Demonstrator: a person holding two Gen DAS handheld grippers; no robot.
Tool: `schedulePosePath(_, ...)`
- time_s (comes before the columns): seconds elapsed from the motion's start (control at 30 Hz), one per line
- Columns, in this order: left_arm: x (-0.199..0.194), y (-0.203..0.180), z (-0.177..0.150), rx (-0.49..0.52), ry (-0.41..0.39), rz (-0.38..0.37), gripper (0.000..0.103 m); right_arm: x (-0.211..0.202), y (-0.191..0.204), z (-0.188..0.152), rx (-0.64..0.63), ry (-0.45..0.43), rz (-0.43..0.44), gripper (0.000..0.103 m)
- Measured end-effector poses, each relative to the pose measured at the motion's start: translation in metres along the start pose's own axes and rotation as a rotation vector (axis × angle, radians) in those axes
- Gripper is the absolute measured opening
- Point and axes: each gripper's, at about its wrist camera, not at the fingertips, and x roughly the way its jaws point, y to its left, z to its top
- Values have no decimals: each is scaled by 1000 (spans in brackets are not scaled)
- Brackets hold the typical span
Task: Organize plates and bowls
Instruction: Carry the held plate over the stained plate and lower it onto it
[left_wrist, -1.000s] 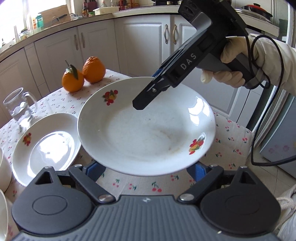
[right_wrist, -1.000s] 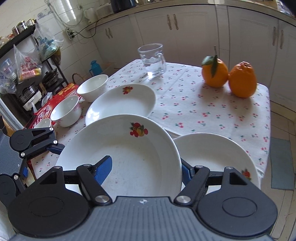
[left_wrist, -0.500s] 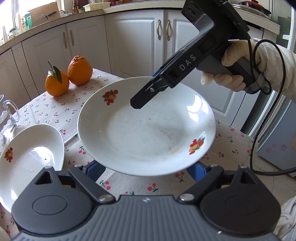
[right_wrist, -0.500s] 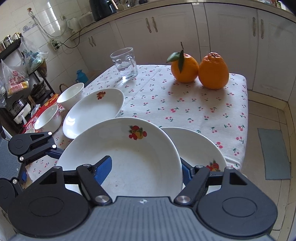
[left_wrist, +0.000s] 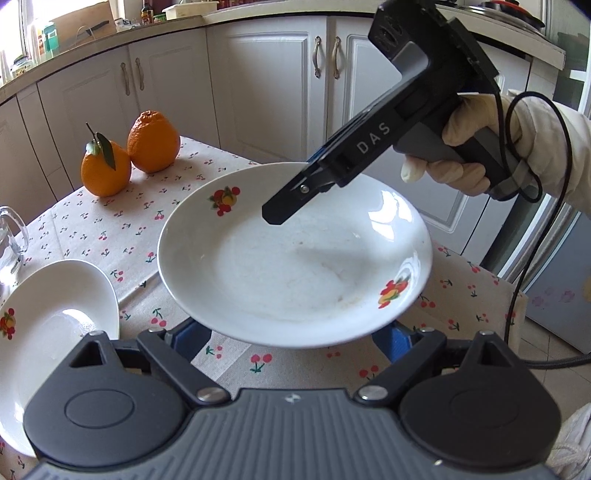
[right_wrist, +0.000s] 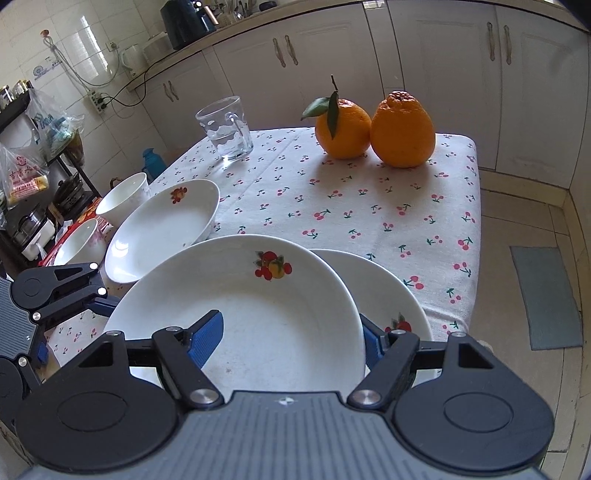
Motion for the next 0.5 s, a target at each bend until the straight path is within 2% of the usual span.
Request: schedulePosePath(0.5,15,5,6,11,10,-8,93,1,-16,-7,44,-4,-17,80)
